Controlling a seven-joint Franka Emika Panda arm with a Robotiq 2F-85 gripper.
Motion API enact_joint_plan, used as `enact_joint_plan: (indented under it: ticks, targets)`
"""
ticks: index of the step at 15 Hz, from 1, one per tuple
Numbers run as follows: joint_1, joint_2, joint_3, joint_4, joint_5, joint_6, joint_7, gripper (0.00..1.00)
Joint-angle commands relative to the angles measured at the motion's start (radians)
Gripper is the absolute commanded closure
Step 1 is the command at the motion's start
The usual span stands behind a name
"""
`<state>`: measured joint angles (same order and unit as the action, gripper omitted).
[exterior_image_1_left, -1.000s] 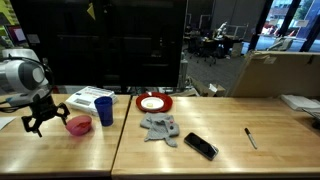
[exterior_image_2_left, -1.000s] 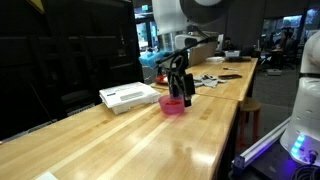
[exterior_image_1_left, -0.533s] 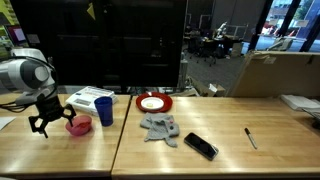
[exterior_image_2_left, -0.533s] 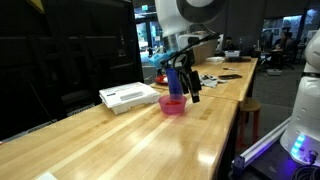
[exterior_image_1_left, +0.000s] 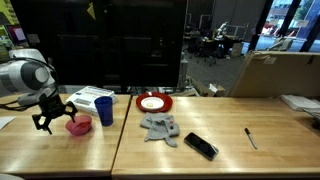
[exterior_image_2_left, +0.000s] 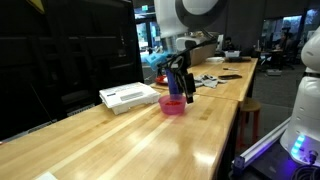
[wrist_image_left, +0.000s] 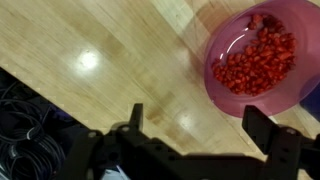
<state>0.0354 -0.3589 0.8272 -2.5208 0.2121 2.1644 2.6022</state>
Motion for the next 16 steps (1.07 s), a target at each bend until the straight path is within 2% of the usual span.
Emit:
enact_joint_plan:
  ticks: [1,5,10,12,16]
  targets:
    - [-0.027,0.022,0.026,0.014,-0.021,0.05,0.0,0.0]
    - [-0.024,0.076,0.029,0.006,-0.03,0.12,-0.012,0.0]
    - [-0.021,0.138,0.028,0.001,-0.029,0.152,-0.011,0.0]
    - [-0.02,0.156,0.028,0.0,-0.032,0.16,-0.009,0.26]
    - [-0.016,0.183,0.027,-0.004,-0.035,0.172,-0.007,0.55]
